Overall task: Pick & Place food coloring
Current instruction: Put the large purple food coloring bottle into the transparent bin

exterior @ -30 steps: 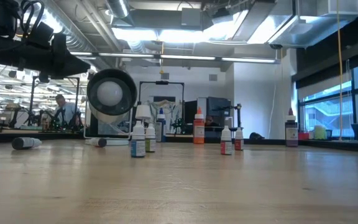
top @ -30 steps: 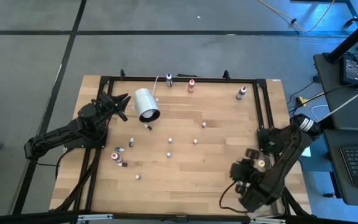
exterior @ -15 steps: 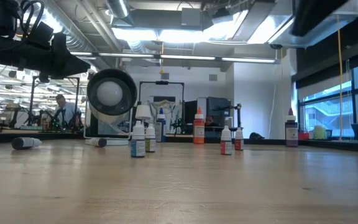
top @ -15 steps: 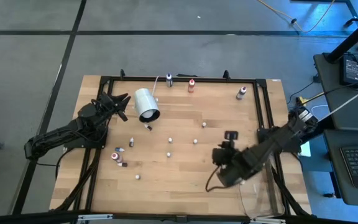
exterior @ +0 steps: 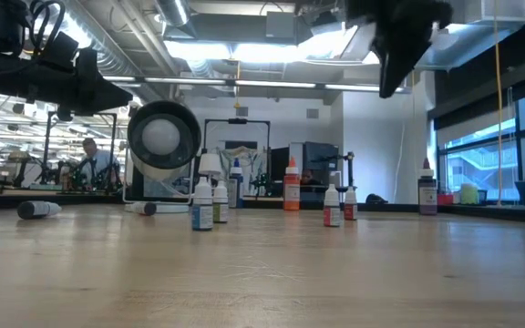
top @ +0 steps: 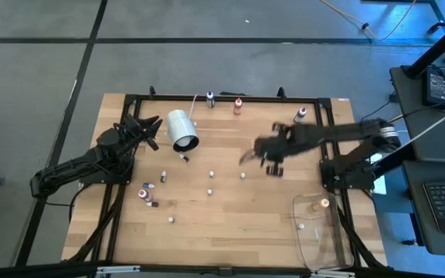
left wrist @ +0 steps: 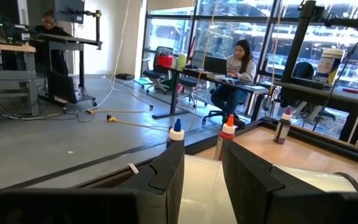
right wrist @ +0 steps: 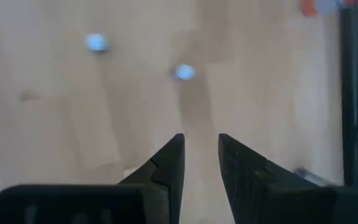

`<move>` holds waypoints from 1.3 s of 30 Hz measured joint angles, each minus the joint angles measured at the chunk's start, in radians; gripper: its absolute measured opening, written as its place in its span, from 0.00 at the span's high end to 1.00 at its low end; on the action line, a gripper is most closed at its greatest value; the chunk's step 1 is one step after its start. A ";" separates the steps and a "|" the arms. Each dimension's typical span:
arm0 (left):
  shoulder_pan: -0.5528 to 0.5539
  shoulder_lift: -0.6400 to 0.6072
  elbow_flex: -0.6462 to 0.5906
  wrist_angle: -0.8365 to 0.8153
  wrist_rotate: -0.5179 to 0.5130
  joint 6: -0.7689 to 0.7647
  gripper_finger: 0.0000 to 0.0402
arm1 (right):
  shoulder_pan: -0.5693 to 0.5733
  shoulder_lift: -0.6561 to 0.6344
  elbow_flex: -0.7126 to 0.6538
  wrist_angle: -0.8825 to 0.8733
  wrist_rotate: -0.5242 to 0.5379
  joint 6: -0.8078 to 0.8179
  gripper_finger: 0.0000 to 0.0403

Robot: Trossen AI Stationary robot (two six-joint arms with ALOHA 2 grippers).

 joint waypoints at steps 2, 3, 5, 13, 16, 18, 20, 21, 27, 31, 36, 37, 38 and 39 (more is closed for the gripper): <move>0.000 0.000 0.000 0.000 0.000 0.007 0.74 | -0.086 -0.076 -0.042 0.028 -0.024 0.007 0.75; 0.000 0.000 0.000 0.001 0.000 0.009 0.74 | -0.129 -0.115 -0.062 0.039 -0.024 0.018 0.75; 0.000 0.000 0.000 0.001 0.000 0.017 0.74 | -0.223 -0.181 -0.099 0.068 -0.023 0.057 0.75; 0.000 0.000 0.000 0.001 0.000 0.018 0.74 | -0.487 -0.266 -0.163 0.169 -0.022 0.140 0.75; 0.000 0.000 0.000 0.001 0.000 0.018 0.74 | -0.529 -0.251 -0.164 0.209 -0.022 0.088 0.75; 0.000 0.000 0.000 0.001 -0.001 0.018 0.74 | -0.556 -0.240 -0.164 0.253 -0.024 0.078 0.74; 0.000 0.000 0.000 0.001 -0.001 0.018 0.74 | -0.581 -0.237 -0.164 0.276 -0.034 0.065 0.72; 0.000 0.000 0.000 0.001 -0.001 0.018 0.74 | -0.595 -0.237 -0.164 0.283 -0.042 0.065 0.70; 0.000 0.000 0.000 0.001 -0.001 0.018 0.74 | -0.675 -0.237 -0.164 0.285 -0.042 0.142 0.50; 0.000 0.000 0.000 0.001 -0.001 0.018 0.74 | -0.696 -0.237 -0.164 0.280 -0.034 0.163 0.40; 0.000 0.000 0.000 0.001 -0.001 0.018 0.74 | -0.704 -0.209 -0.163 0.278 -0.005 0.212 0.35; 0.000 0.000 0.000 0.001 -0.001 0.018 0.74 | -0.717 -0.197 -0.163 0.278 -0.005 0.216 0.35; 0.000 0.000 0.000 0.001 -0.001 0.018 0.74 | -0.731 -0.185 -0.163 0.277 -0.005 0.219 0.36; 0.000 0.000 0.000 0.001 -0.001 0.018 0.74 | -0.746 -0.168 -0.163 0.277 -0.005 0.219 0.36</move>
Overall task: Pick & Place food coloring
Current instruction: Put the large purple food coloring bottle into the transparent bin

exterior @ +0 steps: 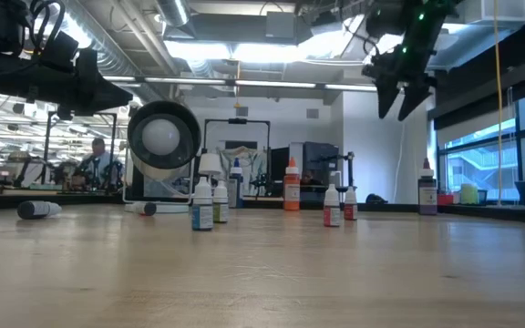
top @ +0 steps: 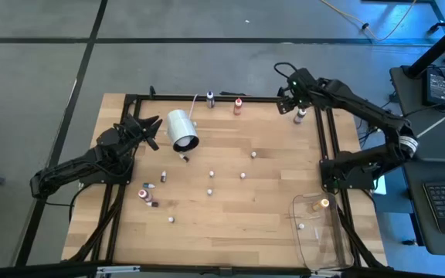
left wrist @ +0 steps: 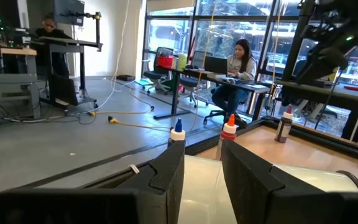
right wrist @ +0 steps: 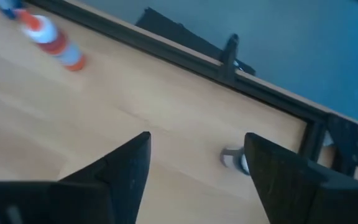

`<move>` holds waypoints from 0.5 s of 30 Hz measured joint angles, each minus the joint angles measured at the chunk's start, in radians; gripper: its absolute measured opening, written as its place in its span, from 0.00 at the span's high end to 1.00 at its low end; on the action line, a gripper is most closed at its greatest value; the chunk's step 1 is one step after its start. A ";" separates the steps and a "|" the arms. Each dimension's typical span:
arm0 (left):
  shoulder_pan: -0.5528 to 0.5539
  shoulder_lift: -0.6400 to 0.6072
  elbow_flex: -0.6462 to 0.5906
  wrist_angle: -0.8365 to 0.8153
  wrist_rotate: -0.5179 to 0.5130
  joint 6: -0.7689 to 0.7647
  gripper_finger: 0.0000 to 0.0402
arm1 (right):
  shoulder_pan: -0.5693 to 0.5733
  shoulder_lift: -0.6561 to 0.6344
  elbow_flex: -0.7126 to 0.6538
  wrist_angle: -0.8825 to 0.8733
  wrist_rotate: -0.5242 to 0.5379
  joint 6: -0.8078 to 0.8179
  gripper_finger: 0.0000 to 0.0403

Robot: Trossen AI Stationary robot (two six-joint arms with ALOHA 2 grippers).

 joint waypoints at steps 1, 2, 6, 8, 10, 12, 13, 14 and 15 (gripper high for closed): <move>0.000 0.000 0.000 0.000 0.000 0.000 0.74 | -0.016 0.018 0.000 0.000 0.001 -0.002 0.37; 0.000 0.000 0.000 0.000 0.000 0.000 0.74 | -0.034 0.037 0.000 0.000 0.000 -0.004 0.37; 0.000 0.000 0.000 0.000 0.000 0.000 0.74 | -0.102 0.104 0.000 -0.001 0.000 -0.005 0.40; 0.000 0.000 0.000 0.000 0.000 0.000 0.74 | -0.132 0.133 0.000 -0.002 0.000 -0.005 0.40; 0.000 0.000 0.000 0.000 0.000 0.000 0.74 | -0.162 0.154 0.000 -0.002 -0.001 -0.004 0.41; 0.000 0.000 0.000 0.000 0.000 0.000 0.74 | -0.187 0.169 0.000 -0.003 -0.001 -0.006 0.42; 0.000 0.000 0.000 0.000 0.000 0.000 0.74 | -0.198 0.175 0.000 -0.003 -0.001 -0.006 0.43; 0.000 0.000 0.000 0.000 0.000 0.000 0.74 | -0.208 0.179 0.000 -0.004 -0.005 -0.005 0.43; 0.000 0.000 0.000 0.000 0.000 0.000 0.74 | -0.218 0.183 0.000 -0.004 -0.016 -0.005 0.44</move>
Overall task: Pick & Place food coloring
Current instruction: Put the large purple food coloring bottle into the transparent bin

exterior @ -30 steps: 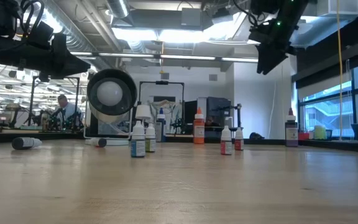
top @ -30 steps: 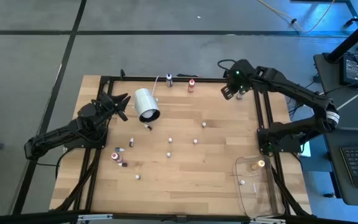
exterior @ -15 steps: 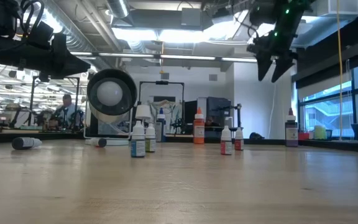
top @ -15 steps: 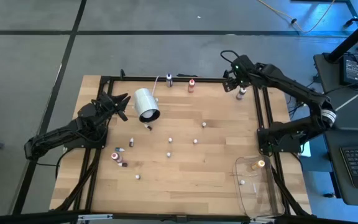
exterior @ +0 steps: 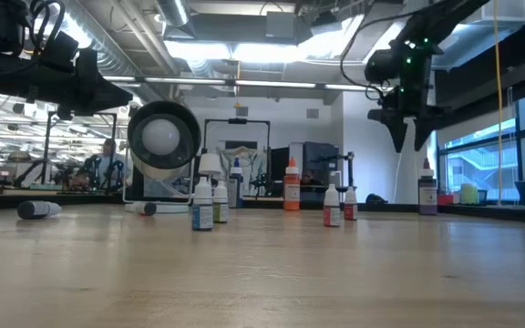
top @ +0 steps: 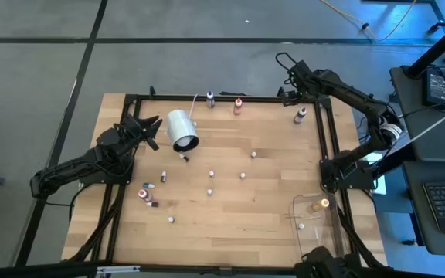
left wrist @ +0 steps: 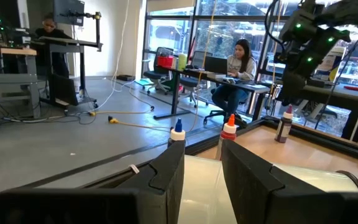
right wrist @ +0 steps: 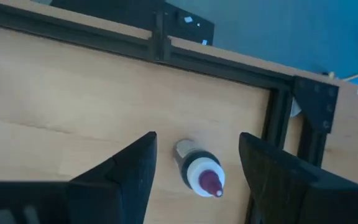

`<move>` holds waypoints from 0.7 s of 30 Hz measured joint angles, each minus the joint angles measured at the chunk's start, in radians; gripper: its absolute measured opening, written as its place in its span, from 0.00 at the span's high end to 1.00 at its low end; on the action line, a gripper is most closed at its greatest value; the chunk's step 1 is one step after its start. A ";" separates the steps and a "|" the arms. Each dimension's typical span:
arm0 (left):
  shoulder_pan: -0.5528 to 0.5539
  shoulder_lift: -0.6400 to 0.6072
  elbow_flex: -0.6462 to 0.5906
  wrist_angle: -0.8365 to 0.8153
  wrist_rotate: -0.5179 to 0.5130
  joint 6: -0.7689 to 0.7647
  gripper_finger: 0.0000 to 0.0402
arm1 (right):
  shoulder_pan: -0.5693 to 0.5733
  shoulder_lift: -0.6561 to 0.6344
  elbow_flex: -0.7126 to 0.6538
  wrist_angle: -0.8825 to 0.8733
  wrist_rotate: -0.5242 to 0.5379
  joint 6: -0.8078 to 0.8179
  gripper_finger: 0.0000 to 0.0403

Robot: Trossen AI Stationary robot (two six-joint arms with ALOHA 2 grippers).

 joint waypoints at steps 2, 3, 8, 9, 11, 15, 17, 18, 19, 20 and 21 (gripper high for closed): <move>0.000 0.000 0.000 0.000 0.000 0.000 0.74 | -0.015 0.010 0.000 -0.007 -0.026 -0.004 0.44; 0.000 0.000 0.000 0.000 0.000 0.000 0.74 | -0.021 0.016 0.000 -0.016 -0.037 -0.015 0.45; 0.000 0.000 0.000 0.000 0.000 0.000 0.74 | -0.028 0.056 0.000 -0.069 -0.050 -0.029 0.46; 0.000 0.000 0.000 0.000 0.000 0.000 0.74 | -0.028 0.065 0.000 -0.071 -0.049 -0.029 0.47; 0.000 0.000 0.000 0.000 0.000 0.000 0.74 | -0.028 0.079 0.000 -0.076 -0.049 -0.029 0.47; 0.000 0.000 0.000 0.000 0.000 0.000 0.74 | -0.028 0.110 0.000 -0.078 -0.047 -0.029 0.48; 0.000 0.000 0.000 0.000 0.000 0.000 0.74 | -0.031 0.127 0.000 -0.082 -0.046 -0.029 0.48; 0.000 0.000 0.000 0.000 0.000 0.000 0.74 | -0.031 0.136 0.000 -0.087 -0.046 -0.030 0.48; 0.000 0.000 0.000 0.000 0.000 0.000 0.74 | -0.031 0.144 0.000 -0.092 -0.045 -0.038 0.48; 0.000 0.000 0.000 0.000 0.000 0.000 0.74 | -0.031 0.151 0.000 -0.098 -0.045 -0.047 0.48; 0.000 0.000 0.000 0.000 0.000 0.000 0.74 | -0.031 0.157 0.000 -0.103 -0.045 -0.049 0.48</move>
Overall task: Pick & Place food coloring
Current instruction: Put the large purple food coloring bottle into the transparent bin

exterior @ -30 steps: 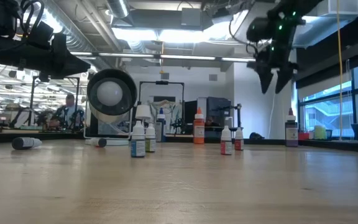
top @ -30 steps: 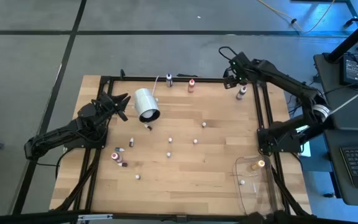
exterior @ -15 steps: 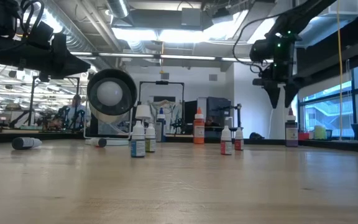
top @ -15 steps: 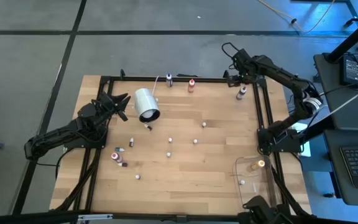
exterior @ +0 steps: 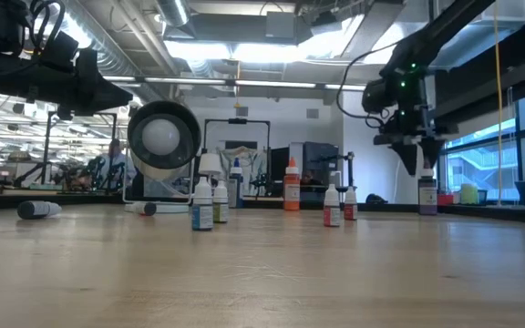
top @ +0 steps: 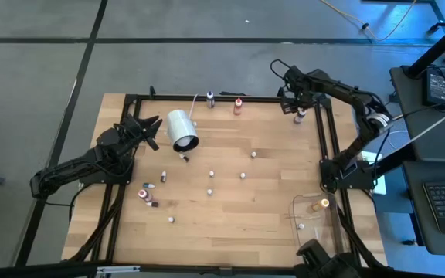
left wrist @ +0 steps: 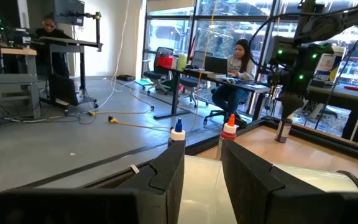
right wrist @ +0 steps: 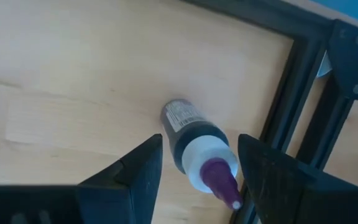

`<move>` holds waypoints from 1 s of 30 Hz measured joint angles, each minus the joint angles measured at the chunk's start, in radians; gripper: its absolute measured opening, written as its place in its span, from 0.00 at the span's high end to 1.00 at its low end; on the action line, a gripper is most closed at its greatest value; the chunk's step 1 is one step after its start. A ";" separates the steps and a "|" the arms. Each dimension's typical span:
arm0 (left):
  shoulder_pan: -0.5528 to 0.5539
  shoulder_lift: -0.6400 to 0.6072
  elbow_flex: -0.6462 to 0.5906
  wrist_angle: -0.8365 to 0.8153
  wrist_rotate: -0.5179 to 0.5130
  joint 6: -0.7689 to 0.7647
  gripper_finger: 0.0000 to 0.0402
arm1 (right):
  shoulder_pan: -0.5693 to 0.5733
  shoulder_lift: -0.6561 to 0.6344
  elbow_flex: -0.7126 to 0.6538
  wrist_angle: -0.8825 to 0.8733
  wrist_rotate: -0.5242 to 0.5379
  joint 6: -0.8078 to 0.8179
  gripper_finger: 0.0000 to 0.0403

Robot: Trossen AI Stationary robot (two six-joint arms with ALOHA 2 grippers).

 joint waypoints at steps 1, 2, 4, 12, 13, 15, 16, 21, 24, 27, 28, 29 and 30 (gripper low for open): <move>0.000 0.000 0.000 0.000 0.000 0.000 0.74 | 0.000 0.005 0.000 -0.004 0.000 0.000 0.48; 0.000 0.000 0.000 0.000 0.000 0.000 0.74 | 0.000 0.008 0.000 -0.009 0.000 -0.001 0.48; 0.000 0.000 0.000 0.000 0.000 0.000 0.74 | 0.000 0.008 0.000 -0.019 -0.001 0.000 0.48; 0.000 0.000 0.000 0.000 0.000 0.000 0.74 | -0.001 0.008 0.000 -0.045 -0.005 0.000 0.53; 0.000 0.000 0.000 0.000 0.000 0.000 0.74 | -0.001 0.008 0.000 -0.051 -0.005 -0.001 0.55; 0.000 0.000 0.000 0.000 0.000 0.000 0.74 | -0.001 0.008 0.000 -0.058 -0.005 -0.006 0.62; 0.000 0.000 0.000 0.000 0.000 0.000 0.74 | -0.001 0.008 0.000 -0.059 -0.004 -0.013 0.65; 0.000 0.000 0.000 0.000 0.000 0.000 0.74 | -0.001 0.008 0.002 -0.059 0.000 -0.056 0.71; 0.000 0.000 0.000 0.000 0.000 0.000 0.74 | -0.001 0.008 0.002 -0.060 0.000 -0.056 0.71; 0.000 0.000 0.000 0.000 0.000 0.000 0.74 | 0.000 0.008 0.002 -0.060 0.000 -0.077 0.71; 0.000 0.000 0.000 0.000 0.000 0.000 0.74 | 0.002 0.007 0.002 -0.060 0.000 -0.080 0.71; 0.000 0.000 0.000 0.000 0.000 0.000 0.74 | 0.007 0.005 0.001 -0.060 0.000 -0.081 0.71; 0.000 0.000 0.000 0.000 0.000 0.000 0.74 | 0.012 0.002 0.001 -0.061 0.000 -0.082 0.71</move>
